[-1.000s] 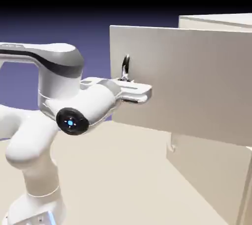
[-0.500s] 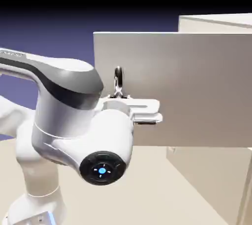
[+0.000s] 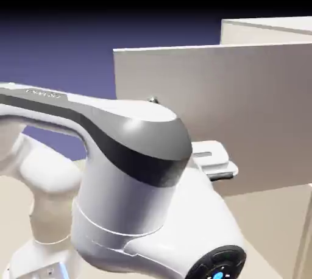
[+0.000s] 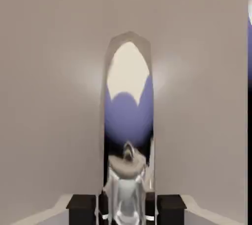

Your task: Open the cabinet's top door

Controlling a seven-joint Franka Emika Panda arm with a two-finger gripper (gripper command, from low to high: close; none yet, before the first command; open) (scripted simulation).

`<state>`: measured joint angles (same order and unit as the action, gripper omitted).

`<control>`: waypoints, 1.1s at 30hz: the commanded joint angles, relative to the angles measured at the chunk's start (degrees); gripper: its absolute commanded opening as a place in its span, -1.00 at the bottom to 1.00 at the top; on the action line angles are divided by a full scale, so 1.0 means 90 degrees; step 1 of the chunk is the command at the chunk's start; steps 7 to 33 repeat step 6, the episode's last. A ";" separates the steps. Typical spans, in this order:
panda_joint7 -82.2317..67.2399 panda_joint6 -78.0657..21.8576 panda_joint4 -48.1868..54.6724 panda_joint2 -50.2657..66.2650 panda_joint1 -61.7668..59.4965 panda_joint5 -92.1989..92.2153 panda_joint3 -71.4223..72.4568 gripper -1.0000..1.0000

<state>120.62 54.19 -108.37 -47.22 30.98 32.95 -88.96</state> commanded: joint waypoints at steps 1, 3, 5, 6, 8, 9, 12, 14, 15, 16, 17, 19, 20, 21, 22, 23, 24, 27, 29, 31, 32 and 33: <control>0.0066 -0.0125 0.0219 -0.0089 0.0230 -0.0061 -0.0129 -1.00; 0.0212 -0.0370 0.0673 -0.0279 0.0690 -0.0173 -0.0370 -1.00; 0.0370 -0.0621 0.1136 -0.0479 0.1126 -0.0266 -0.0571 -1.00; 0.0418 -0.0696 0.1274 -0.0538 0.1253 -0.0292 -0.0627 -1.00; 0.0418 -0.0696 0.1274 -0.0538 0.1253 -0.0292 -0.0627 -1.00; 0.0418 -0.0696 0.1274 -0.0538 0.1253 -0.0292 -0.0627 -1.00; 0.0418 -0.0696 0.1274 -0.0538 0.1253 -0.0292 -0.0627 -1.00; 0.0418 -0.0696 0.1274 -0.0538 0.1253 -0.0292 -0.0627 -1.00; 0.0418 -0.0696 0.1274 -0.0538 0.1253 -0.0292 -0.0627 -1.00; 0.0418 -0.0696 0.1274 -0.0538 0.1253 -0.0292 -0.0627 -1.00; 0.0418 -0.0696 0.1274 -0.0538 0.1253 -0.0292 -0.0627 -1.00; 0.0418 -0.0696 0.1274 -0.0538 0.1253 -0.0292 -0.0627 -1.00; 0.0418 -0.0696 0.1274 -0.0538 0.1253 -0.0292 -0.0627 -1.00; 0.0418 -0.0696 0.1274 -0.0538 0.1253 -0.0292 -0.0627 -1.00; 0.0418 -0.0696 0.1274 -0.0538 0.1253 -0.0292 -0.0627 -1.00; 0.0418 -0.0696 0.1274 -0.0538 0.1253 -0.0292 -0.0627 -1.00; 0.0418 -0.0696 0.1274 -0.0538 0.1253 -0.0292 -0.0627 -1.00; 0.0418 -0.0696 0.1274 -0.0538 0.1253 -0.0292 -0.0627 -1.00; 0.0418 -0.0696 0.1274 -0.0538 0.1253 -0.0292 -0.0627 -1.00; 0.0418 -0.0696 0.1274 -0.0538 0.1253 -0.0292 -0.0627 -1.00; 0.0418 -0.0696 0.1274 -0.0538 0.1253 -0.0292 -0.0627 -1.00; 0.0418 -0.0696 0.1274 -0.0538 0.1253 -0.0292 -0.0627 -1.00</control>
